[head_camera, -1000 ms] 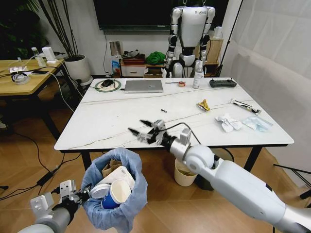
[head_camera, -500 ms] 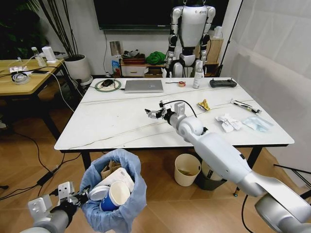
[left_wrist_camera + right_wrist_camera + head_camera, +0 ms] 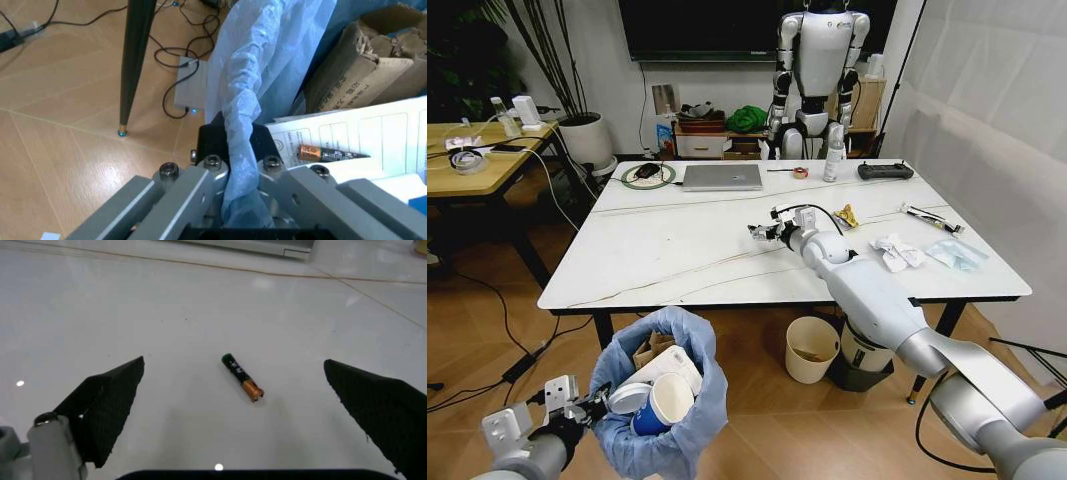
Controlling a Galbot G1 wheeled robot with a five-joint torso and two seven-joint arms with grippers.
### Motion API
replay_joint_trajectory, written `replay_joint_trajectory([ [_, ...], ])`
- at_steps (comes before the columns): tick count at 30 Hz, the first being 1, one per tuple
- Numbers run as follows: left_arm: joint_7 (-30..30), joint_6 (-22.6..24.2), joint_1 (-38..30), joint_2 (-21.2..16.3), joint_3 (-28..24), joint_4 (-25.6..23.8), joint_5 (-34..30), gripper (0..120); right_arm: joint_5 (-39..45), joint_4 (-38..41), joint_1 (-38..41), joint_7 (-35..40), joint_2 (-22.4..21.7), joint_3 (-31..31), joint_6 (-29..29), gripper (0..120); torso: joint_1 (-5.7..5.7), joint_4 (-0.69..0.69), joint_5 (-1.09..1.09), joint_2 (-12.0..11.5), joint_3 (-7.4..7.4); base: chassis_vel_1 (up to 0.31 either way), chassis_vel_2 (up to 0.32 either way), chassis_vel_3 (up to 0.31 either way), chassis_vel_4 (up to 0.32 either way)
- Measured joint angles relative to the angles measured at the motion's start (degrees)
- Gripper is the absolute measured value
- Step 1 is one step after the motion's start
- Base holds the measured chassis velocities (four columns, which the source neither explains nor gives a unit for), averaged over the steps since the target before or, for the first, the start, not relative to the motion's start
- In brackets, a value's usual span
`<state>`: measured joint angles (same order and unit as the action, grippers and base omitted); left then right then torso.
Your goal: Pick up the trash bin and place the trash from the table into it.
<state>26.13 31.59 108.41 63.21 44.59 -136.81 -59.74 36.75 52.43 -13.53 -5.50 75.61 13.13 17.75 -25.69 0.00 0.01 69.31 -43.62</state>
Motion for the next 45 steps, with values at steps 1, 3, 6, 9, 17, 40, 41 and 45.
replay_joint_trajectory([
  [1, -0.01, -0.01, 0.04, 0.03, 0.01, -0.07, 0.03, 0, -0.25, -0.74, 0.26, -0.01, 0.31, -0.04, -0.02, 99, 0.00, 0.00, -0.01, 0.00, 0.00, 0.000, 0.000, 0.000, 0.000],
  [3, -0.01, -0.02, 0.08, 0.08, 0.02, -0.13, 0.07, 0, -0.68, -1.40, 0.46, -0.02, 0.61, -0.03, -0.06, 98, 0.00, 0.01, -0.01, 0.00, 0.00, 0.000, 0.000, 0.000, 0.000],
  [6, -0.02, -0.04, 0.12, 0.16, 0.05, -0.18, 0.09, 0, -1.52, -2.49, 0.63, -0.16, 1.01, 0.02, -0.24, 97, 0.00, 0.01, -0.01, 0.00, 0.00, 0.000, 0.000, 0.000, 0.000],
  [9, -0.09, -0.12, 0.31, 0.21, 0.16, -0.25, 0.18, 0, -2.50, -4.32, 0.74, -0.23, 1.69, -0.05, -0.41, 89, 0.00, 0.01, -0.01, 0.00, 0.00, 0.000, 0.000, 0.000, 0.000],
  [17, -0.14, -0.17, 0.29, 0.10, 0.31, -0.34, 0.16, 0, -3.32, -5.16, 0.59, -0.14, 1.72, -0.28, -0.69, 59, 0.00, 0.01, -0.01, 0.00, 0.00, 0.000, 0.000, 0.000, 0.000],
  [40, -0.16, -0.29, -0.33, -0.03, -0.11, 0.31, 0.05, 0, 3.27, 6.41, -1.88, -0.08, -1.49, 2.07, -0.48, 0, -0.01, 0.01, -0.01, 0.00, 0.00, 0.000, 0.000, 0.000, 0.000],
  [41, -0.16, -0.29, -0.33, -0.03, -0.11, 0.32, 0.05, 0, 3.83, 7.25, -2.06, -0.12, -1.78, 2.23, -0.44, 0, -0.01, 0.02, -0.01, 0.00, 0.00, 0.000, 0.000, 0.000, 0.000],
  [45, -0.20, -0.29, -0.43, 0.07, -0.15, 0.47, 0.06, 0, 12.22, 24.51, -6.41, -0.76, -7.87, 5.66, 0.43, 0, 0.00, 0.02, -0.01, 0.01, 0.01, 0.000, 0.000, 0.000, 0.000],
])
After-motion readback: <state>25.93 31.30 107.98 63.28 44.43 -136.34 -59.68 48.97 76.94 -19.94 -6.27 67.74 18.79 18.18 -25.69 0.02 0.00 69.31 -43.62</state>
